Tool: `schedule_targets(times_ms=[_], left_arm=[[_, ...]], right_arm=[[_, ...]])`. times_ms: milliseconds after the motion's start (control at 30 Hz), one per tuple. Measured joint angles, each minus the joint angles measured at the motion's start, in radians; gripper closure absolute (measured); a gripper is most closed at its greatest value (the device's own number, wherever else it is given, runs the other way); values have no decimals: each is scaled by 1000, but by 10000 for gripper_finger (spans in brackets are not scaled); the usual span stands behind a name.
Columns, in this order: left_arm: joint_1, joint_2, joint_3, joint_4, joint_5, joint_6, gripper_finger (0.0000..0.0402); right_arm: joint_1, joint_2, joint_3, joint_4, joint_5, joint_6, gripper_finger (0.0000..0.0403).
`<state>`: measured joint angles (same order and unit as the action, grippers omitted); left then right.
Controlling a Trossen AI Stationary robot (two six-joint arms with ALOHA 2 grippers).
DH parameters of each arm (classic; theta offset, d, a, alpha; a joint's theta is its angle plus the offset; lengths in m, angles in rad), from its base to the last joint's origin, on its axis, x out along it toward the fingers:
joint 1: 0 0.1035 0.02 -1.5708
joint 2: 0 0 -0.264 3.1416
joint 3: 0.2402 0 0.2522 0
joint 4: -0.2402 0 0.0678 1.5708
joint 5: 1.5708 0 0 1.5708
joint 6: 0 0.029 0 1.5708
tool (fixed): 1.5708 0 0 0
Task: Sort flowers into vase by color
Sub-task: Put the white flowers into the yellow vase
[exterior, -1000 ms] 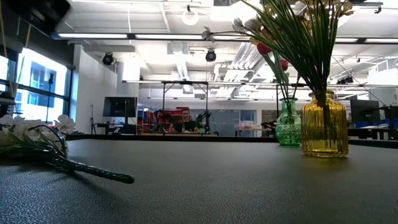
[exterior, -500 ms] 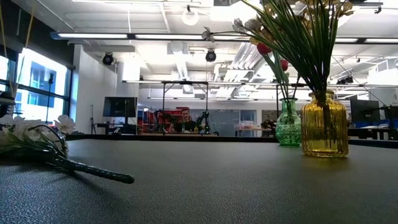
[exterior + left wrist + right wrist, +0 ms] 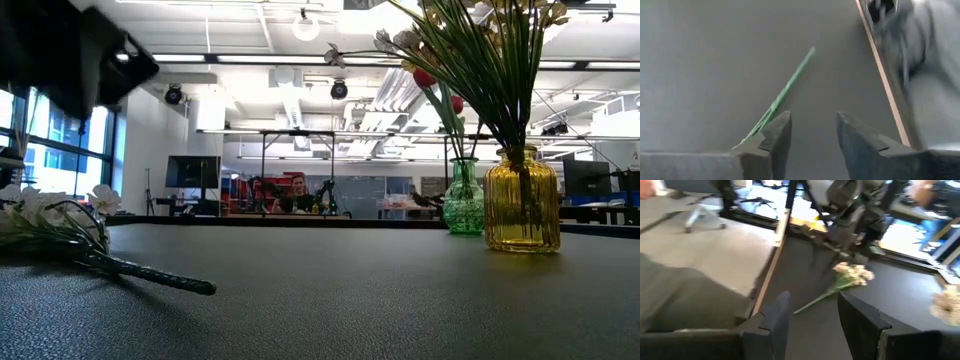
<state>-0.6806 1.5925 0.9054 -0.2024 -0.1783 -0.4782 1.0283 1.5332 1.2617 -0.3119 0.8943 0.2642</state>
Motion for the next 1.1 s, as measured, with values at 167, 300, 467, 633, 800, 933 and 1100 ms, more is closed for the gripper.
schedule_targets(times_ms=[167,300,467,633,800,933,1100], left_arm=[[21,0,0,-115,42,211,225],[35,0,0,-220,3,286,211],[48,16,-30,-280,-50,342,212],[51,54,-76,-262,-97,382,223],[73,91,-71,-237,-81,399,263],[88,101,-71,-213,-72,413,314],[130,112,-30,-151,-104,442,384]], right_arm=[[-25,33,0,-1,105,36,254],[-58,53,0,0,106,141,254],[-82,87,0,3,58,231,254],[-86,124,0,14,9,278,254],[-86,142,0,17,9,280,254],[-91,142,0,33,13,279,254],[-104,146,0,50,-8,256,254]])
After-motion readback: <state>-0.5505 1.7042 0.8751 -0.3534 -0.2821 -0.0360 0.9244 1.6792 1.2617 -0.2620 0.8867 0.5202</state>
